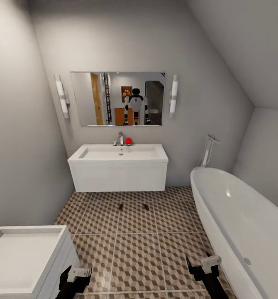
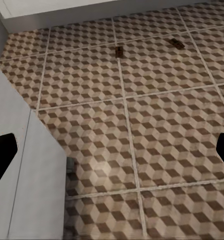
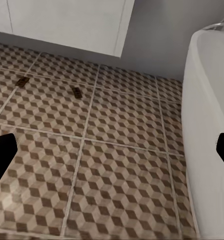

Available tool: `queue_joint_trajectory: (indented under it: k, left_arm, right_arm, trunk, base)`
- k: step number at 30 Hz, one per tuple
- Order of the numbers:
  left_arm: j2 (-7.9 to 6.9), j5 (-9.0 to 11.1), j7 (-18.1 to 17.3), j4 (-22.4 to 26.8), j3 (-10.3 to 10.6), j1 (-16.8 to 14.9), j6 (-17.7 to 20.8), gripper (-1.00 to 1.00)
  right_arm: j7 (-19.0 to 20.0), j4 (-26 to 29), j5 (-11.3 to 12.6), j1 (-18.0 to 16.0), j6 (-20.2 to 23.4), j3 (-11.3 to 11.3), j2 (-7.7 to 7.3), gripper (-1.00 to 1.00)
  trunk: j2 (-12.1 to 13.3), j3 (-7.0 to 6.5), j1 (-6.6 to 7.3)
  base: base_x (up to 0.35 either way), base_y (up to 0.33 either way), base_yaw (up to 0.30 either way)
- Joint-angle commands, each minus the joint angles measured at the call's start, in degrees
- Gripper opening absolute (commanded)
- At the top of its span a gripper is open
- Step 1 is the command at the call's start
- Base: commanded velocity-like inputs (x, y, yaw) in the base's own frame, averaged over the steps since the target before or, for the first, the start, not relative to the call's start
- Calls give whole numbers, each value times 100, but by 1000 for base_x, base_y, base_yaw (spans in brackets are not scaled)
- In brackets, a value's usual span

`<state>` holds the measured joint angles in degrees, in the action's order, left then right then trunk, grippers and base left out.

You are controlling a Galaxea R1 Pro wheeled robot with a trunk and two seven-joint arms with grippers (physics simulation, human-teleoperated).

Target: Take the four mousetraps from the cabinet in the bathroom and place them on the bathroom floor. Make sure all four end up on the same floor surface, and ensure that at least two of them are either under or directly next to the same bathroom sink.

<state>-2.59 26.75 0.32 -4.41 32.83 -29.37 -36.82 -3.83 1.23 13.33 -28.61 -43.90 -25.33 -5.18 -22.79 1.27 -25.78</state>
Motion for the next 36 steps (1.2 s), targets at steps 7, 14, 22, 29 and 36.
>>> queue_joint_trajectory:
  k: [7,14,22,29,36]
  left_arm:
    - [4,32,3,-16,48,-8,-27,100]
    - [4,32,3,-16,48,-8,-27,100]
    - [4,32,3,-16,48,-8,-27,100]
    - [4,32,3,-16,48,-8,-27,100]
    - [6,32,3,-16,48,-8,-27,100]
  right_arm:
    - [-39,0,11,-4,-12,-51,-1,100]
    - [-39,0,11,-4,-13,-51,-1,100]
    - [-42,0,11,-4,-7,-51,-1,100]
    - [-41,0,11,-4,-7,-51,1,100]
    - [-41,0,11,-4,-5,-51,6,100]
  trunk:
    - [-13,13,0]
    - [-13,13,0]
    - [-13,13,0]
    - [-13,13,0]
    - [-13,13,0]
  base:
    - [-329,0,0]
    - [-102,0,1]
    - [-8,0,163]
    - [0,0,279]
    - [-45,0,283]
